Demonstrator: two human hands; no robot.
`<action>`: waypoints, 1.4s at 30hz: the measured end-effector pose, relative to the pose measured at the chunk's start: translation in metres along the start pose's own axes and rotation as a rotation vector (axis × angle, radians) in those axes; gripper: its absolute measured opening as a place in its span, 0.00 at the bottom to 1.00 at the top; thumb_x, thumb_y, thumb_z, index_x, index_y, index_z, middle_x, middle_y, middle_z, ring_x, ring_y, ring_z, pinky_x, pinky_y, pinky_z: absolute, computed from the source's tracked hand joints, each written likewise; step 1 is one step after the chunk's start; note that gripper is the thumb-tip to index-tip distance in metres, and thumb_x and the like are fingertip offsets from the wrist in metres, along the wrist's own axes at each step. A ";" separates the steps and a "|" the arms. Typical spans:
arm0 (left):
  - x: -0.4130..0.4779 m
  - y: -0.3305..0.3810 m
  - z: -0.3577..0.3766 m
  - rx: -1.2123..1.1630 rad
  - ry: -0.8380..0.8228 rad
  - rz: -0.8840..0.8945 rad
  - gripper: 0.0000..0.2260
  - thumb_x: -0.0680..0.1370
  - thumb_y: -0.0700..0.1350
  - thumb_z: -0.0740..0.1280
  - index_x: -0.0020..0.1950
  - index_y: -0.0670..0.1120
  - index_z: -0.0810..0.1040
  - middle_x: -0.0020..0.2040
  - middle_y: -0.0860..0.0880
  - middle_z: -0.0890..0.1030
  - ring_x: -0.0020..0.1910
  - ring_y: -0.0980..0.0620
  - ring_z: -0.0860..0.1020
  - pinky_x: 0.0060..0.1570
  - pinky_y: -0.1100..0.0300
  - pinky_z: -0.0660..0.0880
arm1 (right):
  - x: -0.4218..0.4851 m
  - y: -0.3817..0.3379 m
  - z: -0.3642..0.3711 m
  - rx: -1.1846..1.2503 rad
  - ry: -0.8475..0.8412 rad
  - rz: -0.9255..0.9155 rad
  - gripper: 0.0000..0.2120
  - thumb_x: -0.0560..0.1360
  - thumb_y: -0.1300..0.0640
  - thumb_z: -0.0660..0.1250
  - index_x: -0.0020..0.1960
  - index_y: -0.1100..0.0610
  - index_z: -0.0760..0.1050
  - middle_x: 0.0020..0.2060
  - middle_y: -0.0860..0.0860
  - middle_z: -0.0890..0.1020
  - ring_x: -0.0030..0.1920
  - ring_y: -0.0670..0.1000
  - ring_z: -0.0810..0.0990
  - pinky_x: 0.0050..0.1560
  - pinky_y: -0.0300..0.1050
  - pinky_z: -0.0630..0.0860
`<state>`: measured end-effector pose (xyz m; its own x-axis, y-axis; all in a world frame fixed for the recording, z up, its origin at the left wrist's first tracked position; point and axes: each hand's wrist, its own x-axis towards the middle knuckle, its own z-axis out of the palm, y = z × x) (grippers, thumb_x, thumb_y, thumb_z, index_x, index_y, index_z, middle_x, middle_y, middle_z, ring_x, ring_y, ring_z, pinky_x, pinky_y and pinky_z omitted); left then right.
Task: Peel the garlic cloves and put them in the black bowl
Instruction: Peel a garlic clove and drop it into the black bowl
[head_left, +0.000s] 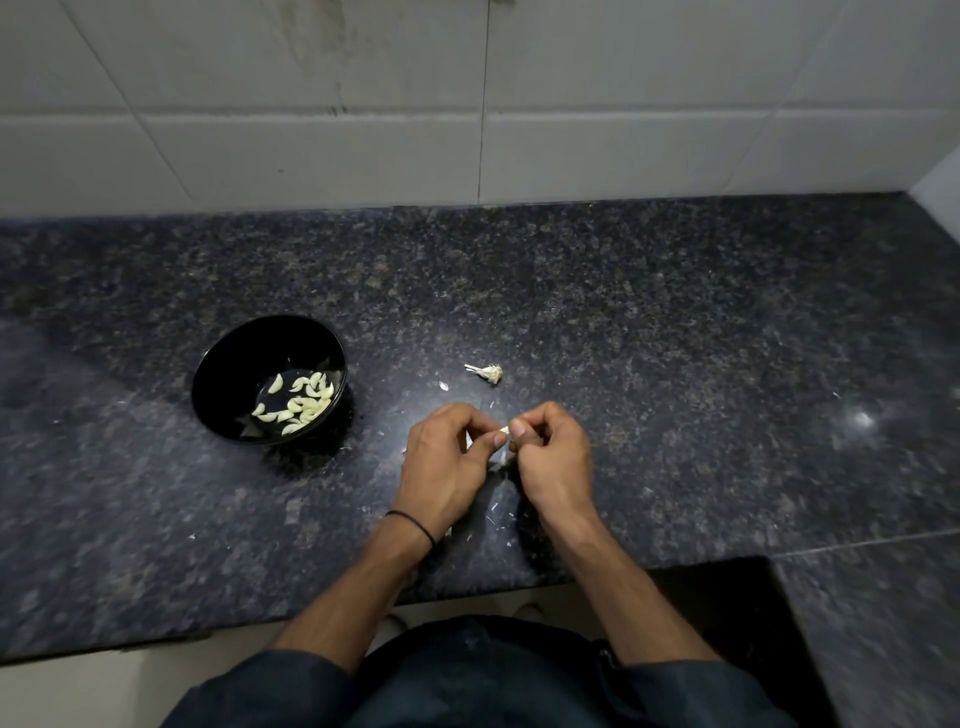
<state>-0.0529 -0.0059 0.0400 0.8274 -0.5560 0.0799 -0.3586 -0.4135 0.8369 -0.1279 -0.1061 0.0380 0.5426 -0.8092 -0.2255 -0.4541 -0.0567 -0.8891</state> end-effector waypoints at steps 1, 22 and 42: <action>-0.001 0.003 0.000 -0.023 0.001 -0.047 0.05 0.72 0.43 0.77 0.39 0.48 0.82 0.31 0.61 0.76 0.34 0.64 0.74 0.36 0.73 0.66 | -0.001 -0.002 -0.001 -0.012 0.010 -0.004 0.08 0.76 0.61 0.68 0.39 0.54 0.75 0.34 0.48 0.81 0.37 0.47 0.78 0.39 0.45 0.73; -0.002 0.002 0.000 -0.101 -0.018 -0.095 0.05 0.73 0.40 0.75 0.40 0.48 0.83 0.35 0.55 0.81 0.34 0.60 0.76 0.38 0.69 0.70 | -0.004 -0.011 0.009 0.426 -0.098 0.347 0.11 0.78 0.66 0.63 0.38 0.59 0.75 0.28 0.52 0.74 0.26 0.46 0.68 0.28 0.41 0.62; 0.002 -0.013 0.001 -0.431 -0.026 -0.297 0.07 0.79 0.38 0.69 0.41 0.42 0.82 0.36 0.48 0.84 0.36 0.55 0.79 0.39 0.63 0.75 | -0.001 -0.004 -0.003 0.151 -0.164 -0.017 0.07 0.81 0.59 0.66 0.44 0.58 0.78 0.34 0.50 0.83 0.35 0.45 0.79 0.40 0.48 0.78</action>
<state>-0.0470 -0.0028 0.0290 0.8534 -0.4796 -0.2039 0.1048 -0.2253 0.9686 -0.1286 -0.1065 0.0433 0.6621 -0.7025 -0.2610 -0.3396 0.0292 -0.9401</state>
